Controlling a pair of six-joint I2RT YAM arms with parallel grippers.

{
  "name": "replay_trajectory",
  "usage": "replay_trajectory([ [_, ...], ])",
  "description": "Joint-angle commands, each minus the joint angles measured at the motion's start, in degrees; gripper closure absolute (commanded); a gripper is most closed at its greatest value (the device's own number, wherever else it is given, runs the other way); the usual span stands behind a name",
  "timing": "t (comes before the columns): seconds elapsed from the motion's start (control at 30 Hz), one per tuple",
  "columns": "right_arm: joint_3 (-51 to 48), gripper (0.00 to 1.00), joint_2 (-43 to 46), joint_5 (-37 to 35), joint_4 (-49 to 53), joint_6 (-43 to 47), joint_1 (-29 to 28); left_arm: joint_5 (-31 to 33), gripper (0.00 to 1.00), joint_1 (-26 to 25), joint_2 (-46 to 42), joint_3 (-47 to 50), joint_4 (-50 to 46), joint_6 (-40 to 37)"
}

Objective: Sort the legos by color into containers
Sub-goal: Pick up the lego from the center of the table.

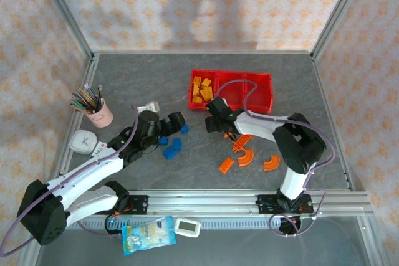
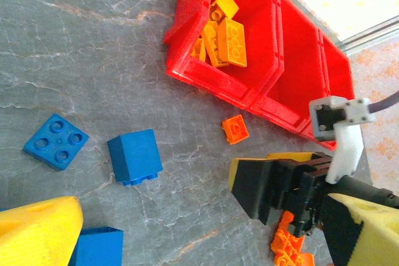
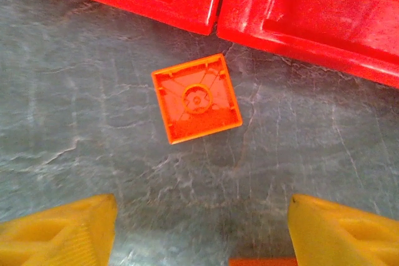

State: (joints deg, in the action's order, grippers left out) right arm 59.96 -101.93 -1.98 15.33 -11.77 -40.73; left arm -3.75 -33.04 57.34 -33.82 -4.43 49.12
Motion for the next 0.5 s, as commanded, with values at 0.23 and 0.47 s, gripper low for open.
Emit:
replay_trajectory([
  [0.23, 6.54, 0.36, -6.52, -4.87, -2.65, 3.13, 1.25, 3.75, 0.01, -0.45, -1.54, 0.44, 0.78, 0.11],
  [0.47, 9.15, 0.43, -10.05, -3.82, -2.74, 4.64, 1.88, 4.19, 0.01, -0.45, -1.44, 0.35, 0.3, -0.17],
])
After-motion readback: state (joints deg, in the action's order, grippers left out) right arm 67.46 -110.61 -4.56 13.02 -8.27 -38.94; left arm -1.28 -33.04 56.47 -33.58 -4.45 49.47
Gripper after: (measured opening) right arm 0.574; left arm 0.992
